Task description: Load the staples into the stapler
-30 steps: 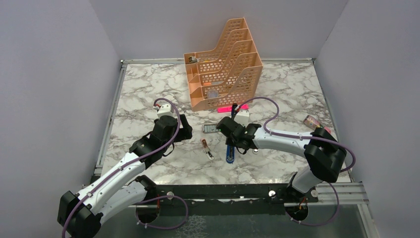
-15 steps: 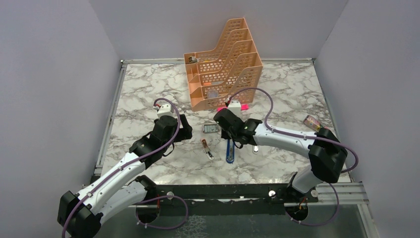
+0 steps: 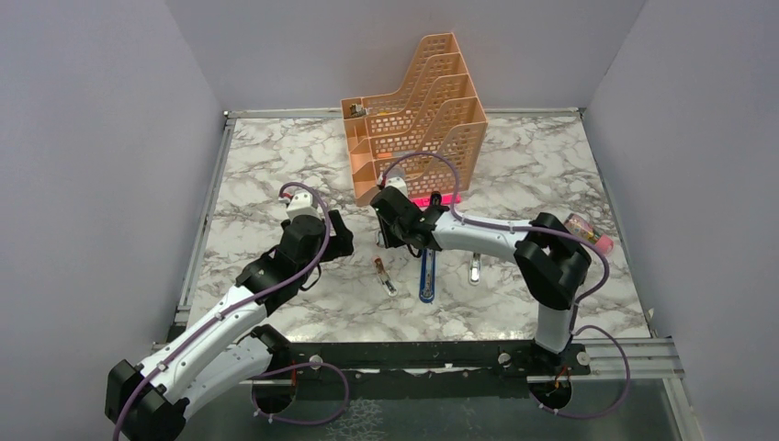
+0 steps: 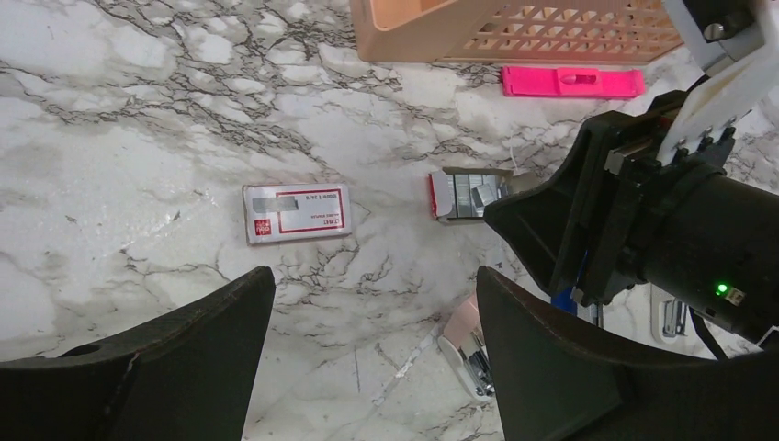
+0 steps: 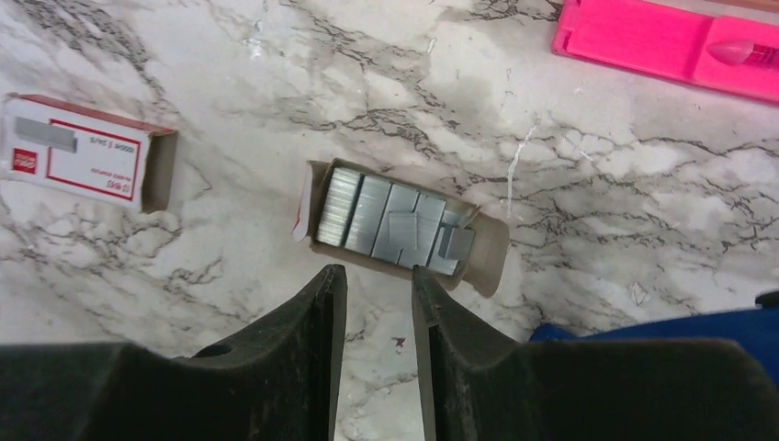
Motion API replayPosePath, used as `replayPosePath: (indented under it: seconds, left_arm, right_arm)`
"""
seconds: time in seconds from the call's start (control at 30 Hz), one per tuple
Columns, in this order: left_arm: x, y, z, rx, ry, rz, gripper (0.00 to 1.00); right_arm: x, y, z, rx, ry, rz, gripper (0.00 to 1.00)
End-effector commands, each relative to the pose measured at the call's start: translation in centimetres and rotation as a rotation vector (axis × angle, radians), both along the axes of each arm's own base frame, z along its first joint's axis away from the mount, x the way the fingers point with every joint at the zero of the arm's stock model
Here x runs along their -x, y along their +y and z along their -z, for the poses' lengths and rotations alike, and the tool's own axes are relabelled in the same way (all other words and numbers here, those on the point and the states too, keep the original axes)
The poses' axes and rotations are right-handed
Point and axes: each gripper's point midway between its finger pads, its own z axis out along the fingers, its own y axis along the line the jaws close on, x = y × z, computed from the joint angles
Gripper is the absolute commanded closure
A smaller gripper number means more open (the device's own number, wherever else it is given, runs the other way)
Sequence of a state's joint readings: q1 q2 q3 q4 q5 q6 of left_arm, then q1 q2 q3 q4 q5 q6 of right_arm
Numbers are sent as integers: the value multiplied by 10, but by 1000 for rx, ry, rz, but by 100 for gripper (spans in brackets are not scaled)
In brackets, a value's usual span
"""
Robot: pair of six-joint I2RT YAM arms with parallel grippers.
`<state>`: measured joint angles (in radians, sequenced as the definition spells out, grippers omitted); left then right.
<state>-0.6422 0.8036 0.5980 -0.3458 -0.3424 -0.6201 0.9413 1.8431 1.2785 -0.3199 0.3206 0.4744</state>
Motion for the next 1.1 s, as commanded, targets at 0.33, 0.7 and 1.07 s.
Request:
replayPosePath:
  seconds: [0.33,0.7,1.07]
  left_arm:
    - [-7,16,4,-55,-11,-80,18]
    - [-7,17,6,-63,-5,-82,18]
    - [-7,17,6,-62,-4,-85,19]
  right_arm:
    - [-27,10,22,3,13,-155,67]
    - [-24,10,35,25,45,-174,66]
    - [-33,4,35,40,31,-135,66]
